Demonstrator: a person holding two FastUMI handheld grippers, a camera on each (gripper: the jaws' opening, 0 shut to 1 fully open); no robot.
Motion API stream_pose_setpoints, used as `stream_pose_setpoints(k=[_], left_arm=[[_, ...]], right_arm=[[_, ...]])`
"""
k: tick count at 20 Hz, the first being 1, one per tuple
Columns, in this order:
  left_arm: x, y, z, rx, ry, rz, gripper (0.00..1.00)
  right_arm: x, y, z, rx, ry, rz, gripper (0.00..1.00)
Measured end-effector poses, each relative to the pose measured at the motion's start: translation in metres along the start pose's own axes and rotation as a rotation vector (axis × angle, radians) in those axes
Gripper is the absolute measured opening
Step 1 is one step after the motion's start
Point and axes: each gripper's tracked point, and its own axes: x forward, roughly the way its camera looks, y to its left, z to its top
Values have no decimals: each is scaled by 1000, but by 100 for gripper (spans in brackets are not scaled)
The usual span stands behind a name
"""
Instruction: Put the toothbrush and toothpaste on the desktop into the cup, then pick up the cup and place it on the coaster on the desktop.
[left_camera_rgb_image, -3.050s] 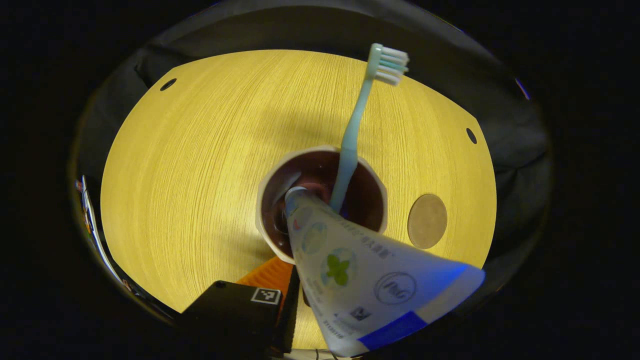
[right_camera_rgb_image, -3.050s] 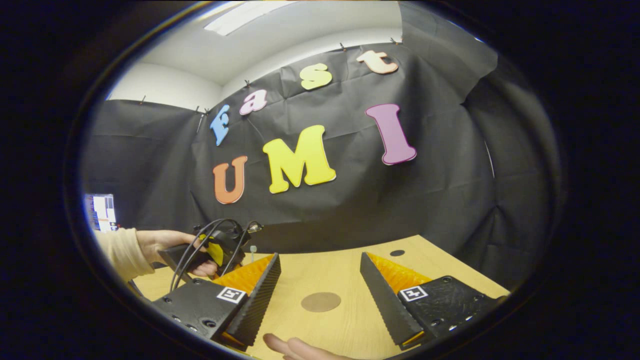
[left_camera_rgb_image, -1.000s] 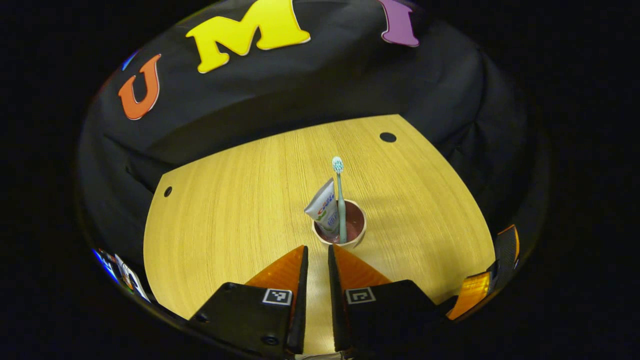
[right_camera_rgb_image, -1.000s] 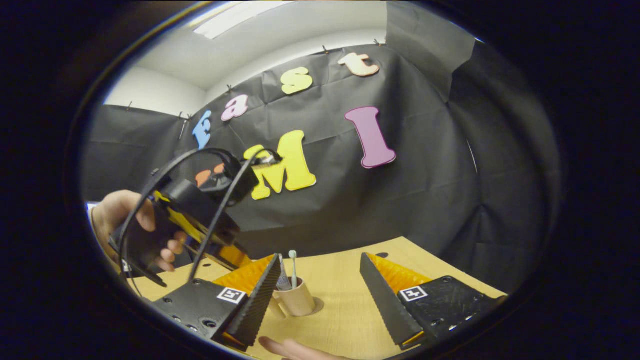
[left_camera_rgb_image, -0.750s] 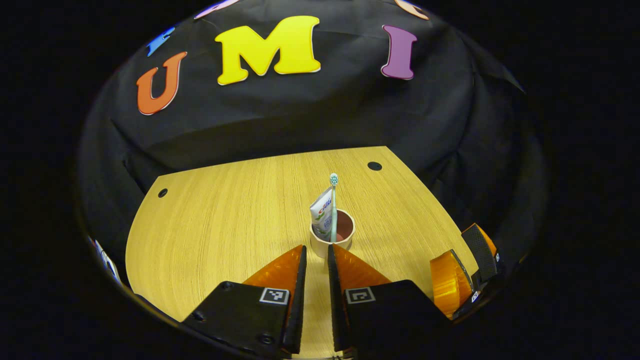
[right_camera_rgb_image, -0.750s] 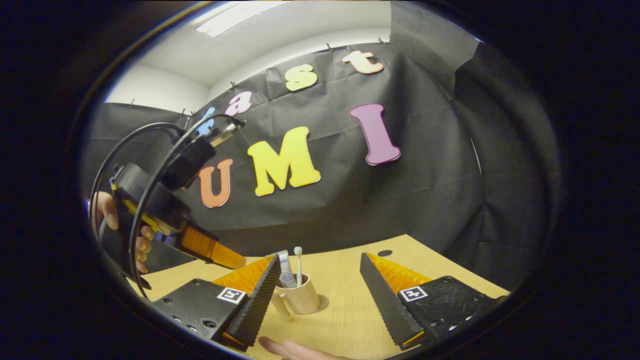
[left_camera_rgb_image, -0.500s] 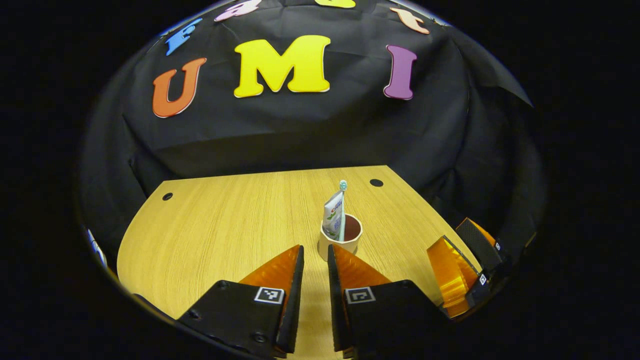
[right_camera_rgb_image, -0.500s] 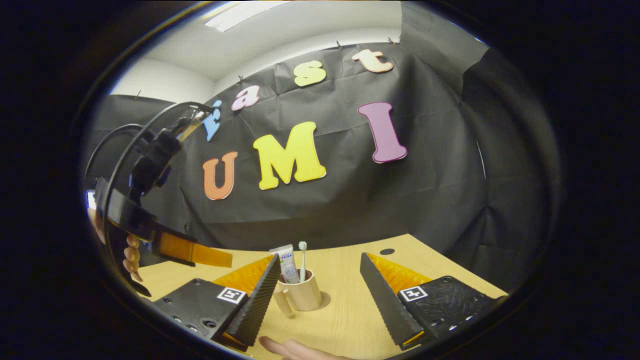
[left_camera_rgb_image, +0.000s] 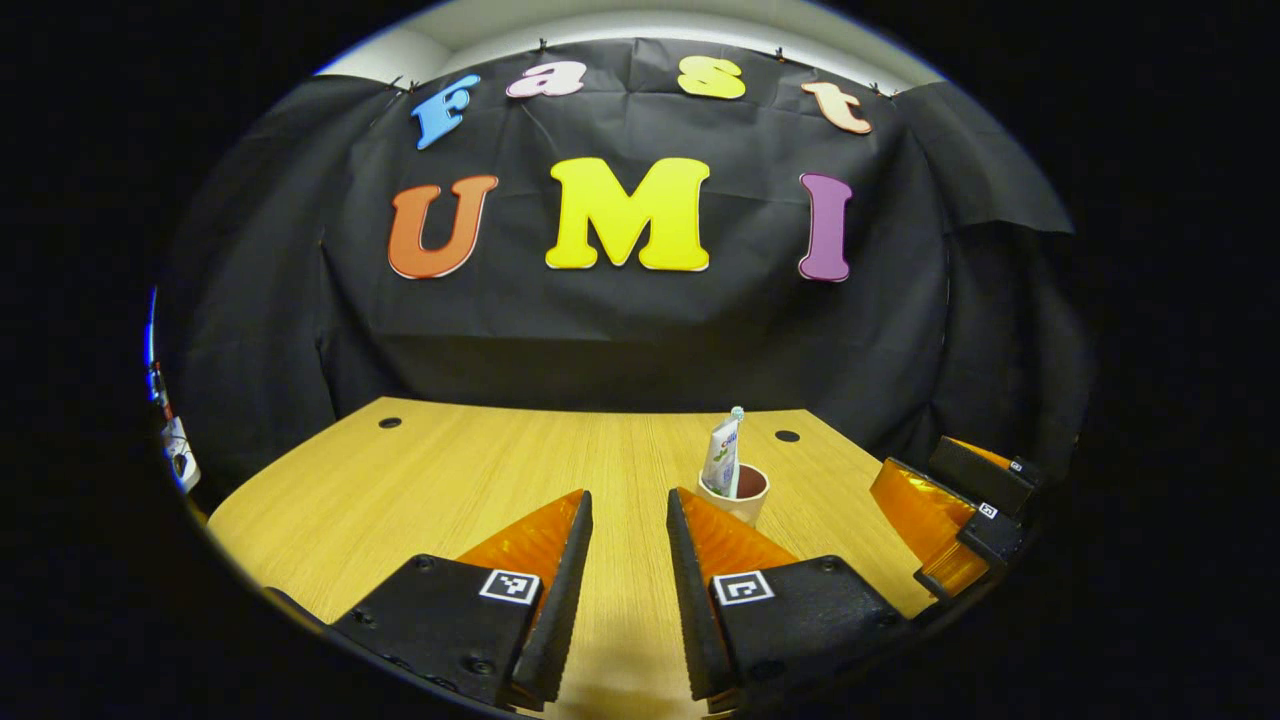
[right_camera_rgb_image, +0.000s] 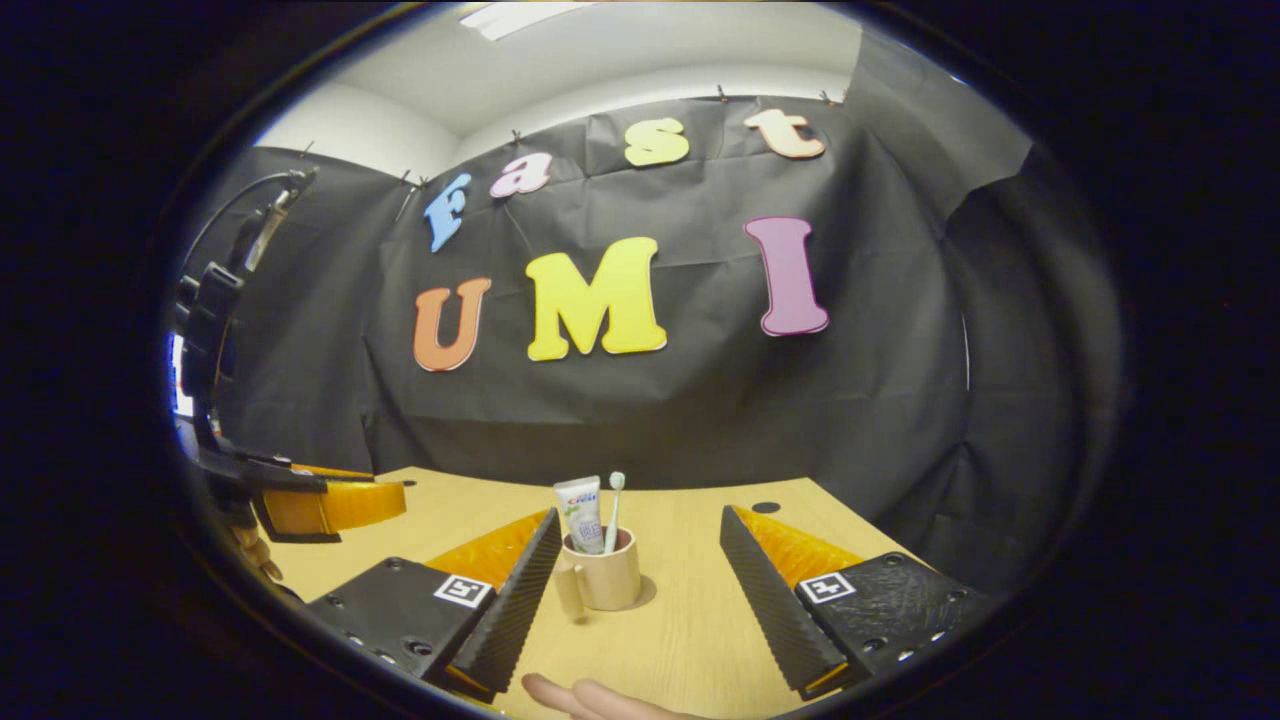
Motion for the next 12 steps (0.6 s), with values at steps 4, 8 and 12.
stream_pose_setpoints(k=[4,8,12], left_arm=[[-2,-14,-13,-42,-4,-57,59],[3,-10,-17,11,-6,-16,63],[1,-14,-16,21,-26,-3,63]], right_arm=[[-5,7,1,-18,12,-12,95],[-11,9,3,-27,22,-26,95],[-10,8,2,-21,31,-28,95]])
